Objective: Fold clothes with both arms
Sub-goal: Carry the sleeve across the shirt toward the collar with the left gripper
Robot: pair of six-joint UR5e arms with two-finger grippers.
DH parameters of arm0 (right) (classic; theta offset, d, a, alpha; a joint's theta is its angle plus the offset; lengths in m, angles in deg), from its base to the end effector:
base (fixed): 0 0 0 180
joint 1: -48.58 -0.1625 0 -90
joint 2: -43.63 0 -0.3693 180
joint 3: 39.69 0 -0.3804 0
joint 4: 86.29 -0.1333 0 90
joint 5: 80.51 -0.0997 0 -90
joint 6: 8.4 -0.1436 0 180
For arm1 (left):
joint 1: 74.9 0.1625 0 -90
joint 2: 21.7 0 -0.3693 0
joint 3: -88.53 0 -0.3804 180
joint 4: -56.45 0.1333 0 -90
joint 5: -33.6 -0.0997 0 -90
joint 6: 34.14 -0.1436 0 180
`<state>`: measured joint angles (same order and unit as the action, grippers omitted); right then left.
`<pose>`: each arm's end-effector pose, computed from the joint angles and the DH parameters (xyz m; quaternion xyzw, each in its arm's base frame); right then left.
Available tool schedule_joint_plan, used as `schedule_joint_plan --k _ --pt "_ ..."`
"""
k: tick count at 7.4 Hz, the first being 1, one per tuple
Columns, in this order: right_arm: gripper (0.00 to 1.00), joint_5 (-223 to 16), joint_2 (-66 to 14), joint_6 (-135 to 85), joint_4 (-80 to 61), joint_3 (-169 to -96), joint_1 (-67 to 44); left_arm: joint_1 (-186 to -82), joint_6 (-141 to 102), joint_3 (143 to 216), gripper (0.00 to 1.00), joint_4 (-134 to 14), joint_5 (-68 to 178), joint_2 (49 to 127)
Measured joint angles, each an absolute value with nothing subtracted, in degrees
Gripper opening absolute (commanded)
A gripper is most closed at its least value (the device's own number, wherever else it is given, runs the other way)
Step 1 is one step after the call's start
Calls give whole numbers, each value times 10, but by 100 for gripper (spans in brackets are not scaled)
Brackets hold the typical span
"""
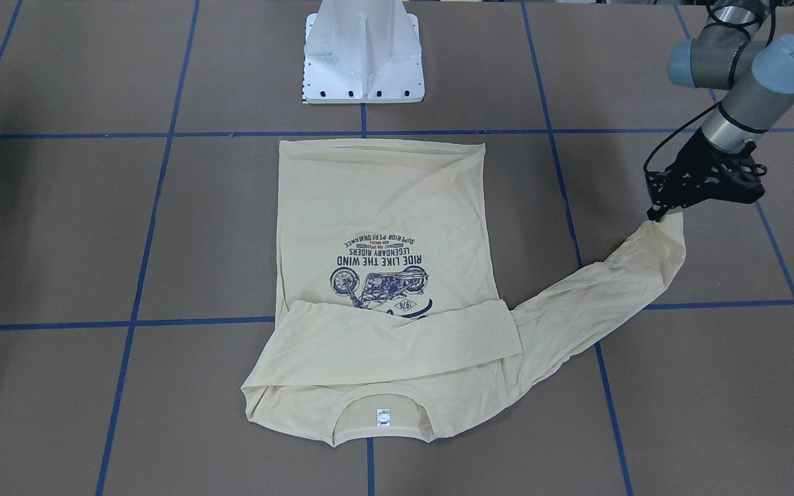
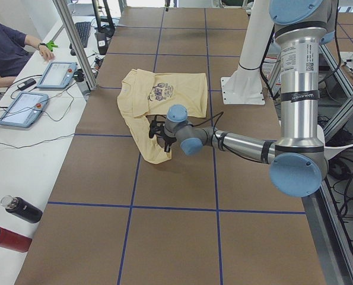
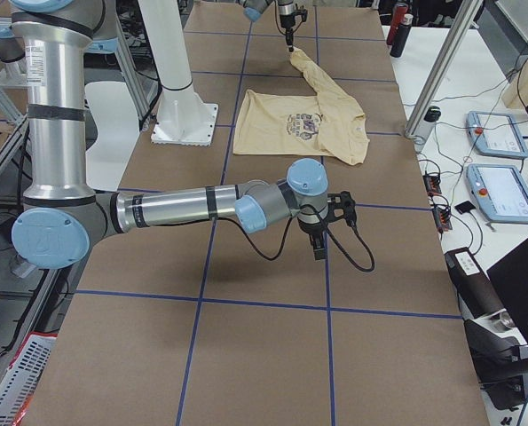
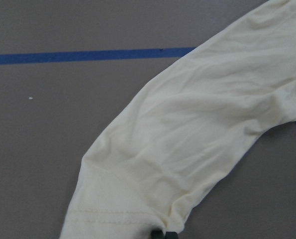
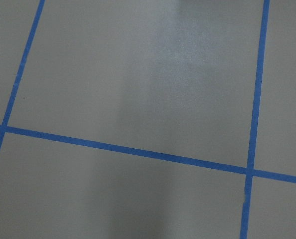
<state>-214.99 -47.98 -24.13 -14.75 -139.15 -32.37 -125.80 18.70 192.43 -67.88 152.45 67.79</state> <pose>-0.0466 -0.5001 0.5274 0.1267 -0.4052 -0.0335 0.9048 0.2826 -0.4493 0.4545 0.1085 0.4400 -0.0059 0.8914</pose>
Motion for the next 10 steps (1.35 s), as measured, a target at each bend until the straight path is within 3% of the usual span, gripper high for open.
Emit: schedule_joint_plan --k 3,5,8,10 --pt "99 -2150 -478 -241 -148 -1390 -324 -1257 187 1965 0 -356 1525 918" --pt "99 -2150 -478 -241 -148 -1389 -324 -1256 188 1934 0 -275 1526 1036" --pt "99 -2150 -478 -241 -148 -1390 -324 -1255 197 1797 0 -216 1526 1214" --pt "99 -2150 -478 -241 -148 -1391 -324 -1250 240 1656 0 -204 1527 1337"
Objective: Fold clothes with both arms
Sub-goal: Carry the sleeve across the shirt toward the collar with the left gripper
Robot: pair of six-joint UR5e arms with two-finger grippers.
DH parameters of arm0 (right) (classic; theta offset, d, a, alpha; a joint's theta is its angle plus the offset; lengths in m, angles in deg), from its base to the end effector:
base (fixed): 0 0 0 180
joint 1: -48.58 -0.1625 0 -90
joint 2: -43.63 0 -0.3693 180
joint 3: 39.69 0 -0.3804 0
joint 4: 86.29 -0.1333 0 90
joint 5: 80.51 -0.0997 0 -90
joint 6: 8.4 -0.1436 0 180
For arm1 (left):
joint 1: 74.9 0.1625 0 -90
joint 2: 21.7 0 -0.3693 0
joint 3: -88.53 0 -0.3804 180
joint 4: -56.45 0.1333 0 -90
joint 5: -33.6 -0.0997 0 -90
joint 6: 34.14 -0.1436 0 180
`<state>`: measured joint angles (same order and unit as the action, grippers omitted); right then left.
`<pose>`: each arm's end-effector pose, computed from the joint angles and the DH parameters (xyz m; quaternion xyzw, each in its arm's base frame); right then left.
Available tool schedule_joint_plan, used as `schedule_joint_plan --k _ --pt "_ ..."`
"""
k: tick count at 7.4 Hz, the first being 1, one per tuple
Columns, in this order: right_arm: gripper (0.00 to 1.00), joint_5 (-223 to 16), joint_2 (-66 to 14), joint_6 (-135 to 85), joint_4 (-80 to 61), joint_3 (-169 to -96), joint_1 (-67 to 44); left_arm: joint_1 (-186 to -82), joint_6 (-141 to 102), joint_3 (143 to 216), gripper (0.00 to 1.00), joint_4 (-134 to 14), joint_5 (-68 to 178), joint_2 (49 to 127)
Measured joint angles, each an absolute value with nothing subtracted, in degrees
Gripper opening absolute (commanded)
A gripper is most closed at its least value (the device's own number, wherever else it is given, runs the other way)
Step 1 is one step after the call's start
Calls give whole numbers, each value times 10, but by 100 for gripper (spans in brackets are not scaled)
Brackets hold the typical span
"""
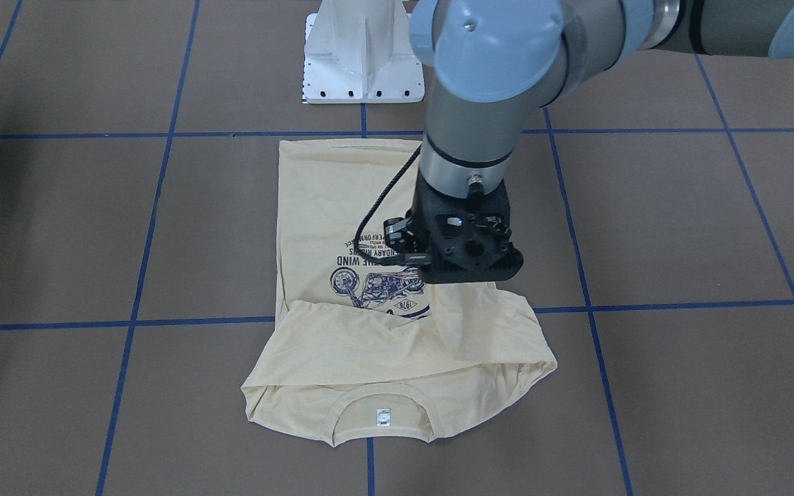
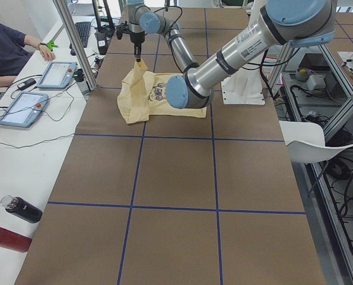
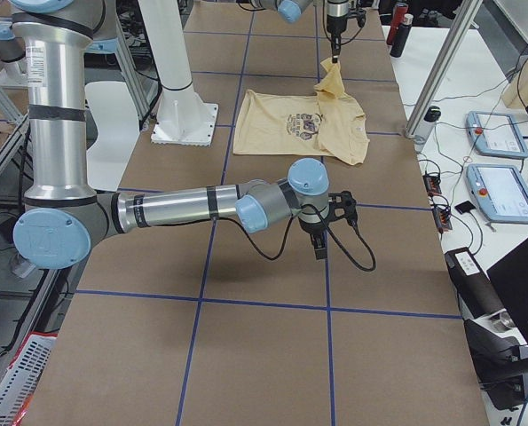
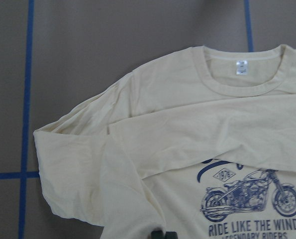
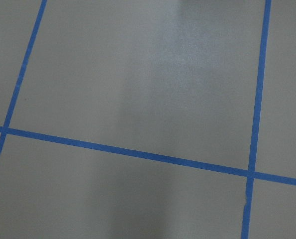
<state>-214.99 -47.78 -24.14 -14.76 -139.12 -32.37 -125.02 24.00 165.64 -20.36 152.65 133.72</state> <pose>-0.0468 -0.5014 0.5258 0.1280 -0.4054 -0.0340 0.9045 0.4154 -0.5963 0.0481 0.0355 0.4009 -0.0613 0.9134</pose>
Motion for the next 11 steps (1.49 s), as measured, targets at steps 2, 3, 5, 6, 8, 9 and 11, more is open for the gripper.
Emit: schedule_joint_plan --k 2,3,5,6,8,9,11 --pt "99 -2149 -477 -243 -148 -1391 -324 -1210 306 1541 0 -229 1515 1411" --pt "99 -2150 -477 -246 -148 -1392 -324 -1184 356 1489 0 -274 1498 1429" --pt "99 -2150 -478 -250 -148 -1393 -324 -1143 474 1388 62 -394 1467 1460" --pt "99 -2150 -478 -251 -148 -1394 -324 -1131 525 1355 93 -441 1456 1470" --pt "99 -2150 -478 -251 -148 -1394 -324 -1118 614 1307 100 -519 1446 1488" --pt "99 -2150 -478 -251 -148 -1394 -324 -1116 637 1299 100 -546 1445 1492" --pt "99 -2150 -472 -264 -149 -1395 -320 -1116 610 1306 100 -564 1447 1493"
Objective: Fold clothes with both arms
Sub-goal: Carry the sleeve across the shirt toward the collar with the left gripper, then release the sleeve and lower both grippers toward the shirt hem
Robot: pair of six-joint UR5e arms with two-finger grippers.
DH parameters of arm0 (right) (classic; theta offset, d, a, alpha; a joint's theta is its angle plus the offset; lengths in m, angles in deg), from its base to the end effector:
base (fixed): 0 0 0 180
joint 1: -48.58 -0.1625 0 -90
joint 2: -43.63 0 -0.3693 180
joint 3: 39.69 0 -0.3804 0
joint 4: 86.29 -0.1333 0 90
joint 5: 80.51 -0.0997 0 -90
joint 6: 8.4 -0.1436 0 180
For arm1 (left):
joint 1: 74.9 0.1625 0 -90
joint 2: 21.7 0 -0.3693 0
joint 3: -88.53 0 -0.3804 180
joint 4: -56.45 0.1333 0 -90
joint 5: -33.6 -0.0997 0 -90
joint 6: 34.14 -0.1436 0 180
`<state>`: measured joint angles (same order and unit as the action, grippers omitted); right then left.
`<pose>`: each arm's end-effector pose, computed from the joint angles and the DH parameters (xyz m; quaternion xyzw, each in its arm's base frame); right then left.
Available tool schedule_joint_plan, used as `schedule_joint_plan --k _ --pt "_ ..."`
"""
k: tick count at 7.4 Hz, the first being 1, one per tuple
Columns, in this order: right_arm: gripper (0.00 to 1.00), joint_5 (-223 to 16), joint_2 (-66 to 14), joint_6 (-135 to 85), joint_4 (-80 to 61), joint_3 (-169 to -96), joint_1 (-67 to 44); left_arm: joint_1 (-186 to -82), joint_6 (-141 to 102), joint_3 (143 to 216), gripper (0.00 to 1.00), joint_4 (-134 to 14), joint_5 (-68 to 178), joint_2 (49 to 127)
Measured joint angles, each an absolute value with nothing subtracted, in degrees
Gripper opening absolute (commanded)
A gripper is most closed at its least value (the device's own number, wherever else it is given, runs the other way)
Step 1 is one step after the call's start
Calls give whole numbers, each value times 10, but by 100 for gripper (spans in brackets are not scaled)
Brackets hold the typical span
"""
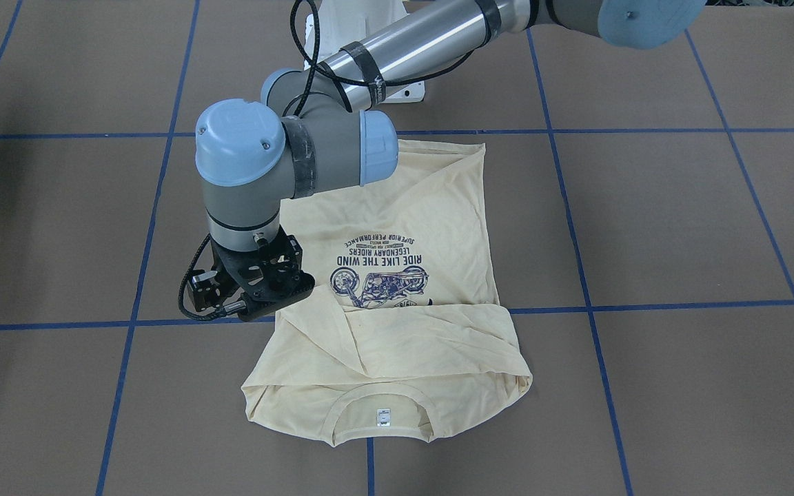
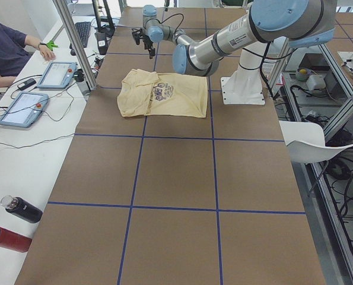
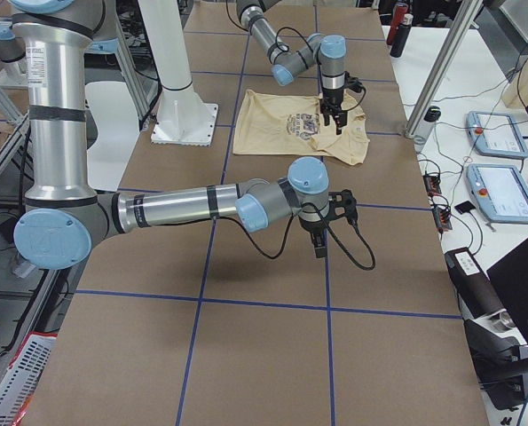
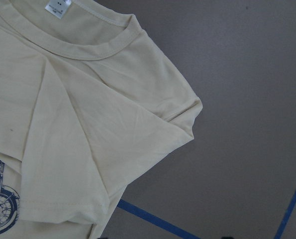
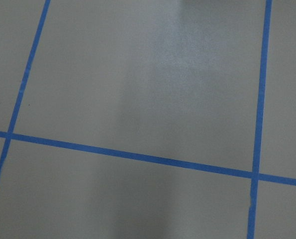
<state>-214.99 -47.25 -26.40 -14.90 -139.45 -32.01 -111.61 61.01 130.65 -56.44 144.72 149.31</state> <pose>-0.0505 -0.5044 0.5179 0.1266 -0.4093 -0.0223 0.9033 0.6328 -0.5736 0.0045 -0.0302 0.4883 -0.2297 0.8414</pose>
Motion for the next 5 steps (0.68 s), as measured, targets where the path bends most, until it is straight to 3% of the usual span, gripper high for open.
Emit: schedule_joint_plan --k 2,5 --pt "99 -2148 -454 -344 -153 -1405 -292 -1117 498 1397 100 -507 1467 1441" --pt "99 -2121 -448 -509 -155 -1481 -199 -1120 360 1700 100 -400 1478 1229"
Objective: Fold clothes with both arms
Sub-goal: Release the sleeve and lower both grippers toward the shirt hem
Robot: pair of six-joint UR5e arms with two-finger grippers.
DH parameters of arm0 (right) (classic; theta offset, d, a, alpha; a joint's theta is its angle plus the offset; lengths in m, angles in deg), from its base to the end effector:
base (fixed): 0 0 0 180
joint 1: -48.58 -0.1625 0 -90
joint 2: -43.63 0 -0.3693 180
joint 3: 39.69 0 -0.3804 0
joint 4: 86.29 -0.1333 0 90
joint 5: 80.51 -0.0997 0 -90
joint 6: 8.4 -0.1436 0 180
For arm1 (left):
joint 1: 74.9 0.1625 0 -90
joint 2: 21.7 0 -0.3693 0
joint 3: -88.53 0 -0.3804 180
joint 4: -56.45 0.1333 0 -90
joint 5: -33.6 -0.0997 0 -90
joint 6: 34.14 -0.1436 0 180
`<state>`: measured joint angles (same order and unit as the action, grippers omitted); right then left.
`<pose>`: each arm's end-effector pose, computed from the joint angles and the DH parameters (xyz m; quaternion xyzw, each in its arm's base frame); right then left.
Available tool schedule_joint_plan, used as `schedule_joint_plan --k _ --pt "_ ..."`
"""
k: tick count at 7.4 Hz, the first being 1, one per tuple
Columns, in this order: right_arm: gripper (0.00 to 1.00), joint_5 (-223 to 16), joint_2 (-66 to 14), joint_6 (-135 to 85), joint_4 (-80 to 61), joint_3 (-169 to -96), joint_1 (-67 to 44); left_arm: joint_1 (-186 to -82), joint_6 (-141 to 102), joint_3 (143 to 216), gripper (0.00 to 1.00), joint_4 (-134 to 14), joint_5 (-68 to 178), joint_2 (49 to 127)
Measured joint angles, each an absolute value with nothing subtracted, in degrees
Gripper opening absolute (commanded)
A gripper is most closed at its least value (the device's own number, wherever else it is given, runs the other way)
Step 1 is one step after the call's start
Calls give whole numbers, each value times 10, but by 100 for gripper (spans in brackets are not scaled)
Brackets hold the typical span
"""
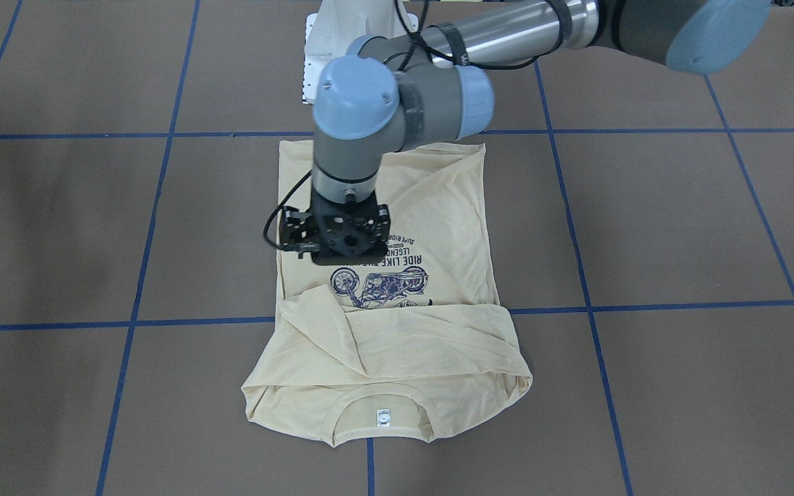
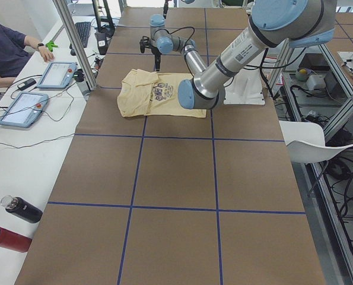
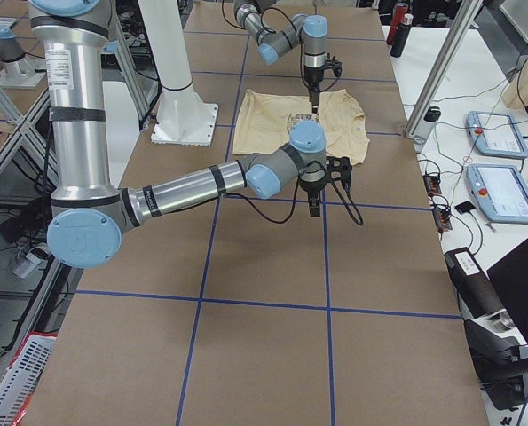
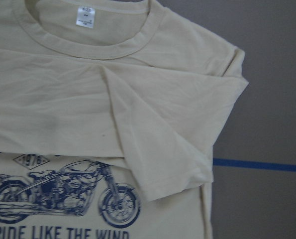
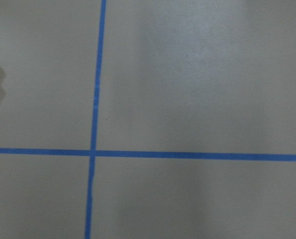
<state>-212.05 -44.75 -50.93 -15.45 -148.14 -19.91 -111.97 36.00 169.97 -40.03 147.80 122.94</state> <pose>-0.1527 -0.4912 0.4213 0.0890 -0.4496 0.0436 0.8877 0.5373 -0.4992 0.1027 0.0411 0.4702 -0.0394 0.8807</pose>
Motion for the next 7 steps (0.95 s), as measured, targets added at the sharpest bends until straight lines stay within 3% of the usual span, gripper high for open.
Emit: schedule_joint_plan --k 2,4,7 --pt "99 -2062 -451 -639 -154 -1550 -103 -1123 281 1863 100 -391 1478 1073" --pt "99 -1990 -472 -755 -154 -1617 7 -1122 227 1965 100 -398 1476 952" --pt "99 -1819 -499 -886 -151 -1666 201 -1091 235 1998 100 -538 1437 813"
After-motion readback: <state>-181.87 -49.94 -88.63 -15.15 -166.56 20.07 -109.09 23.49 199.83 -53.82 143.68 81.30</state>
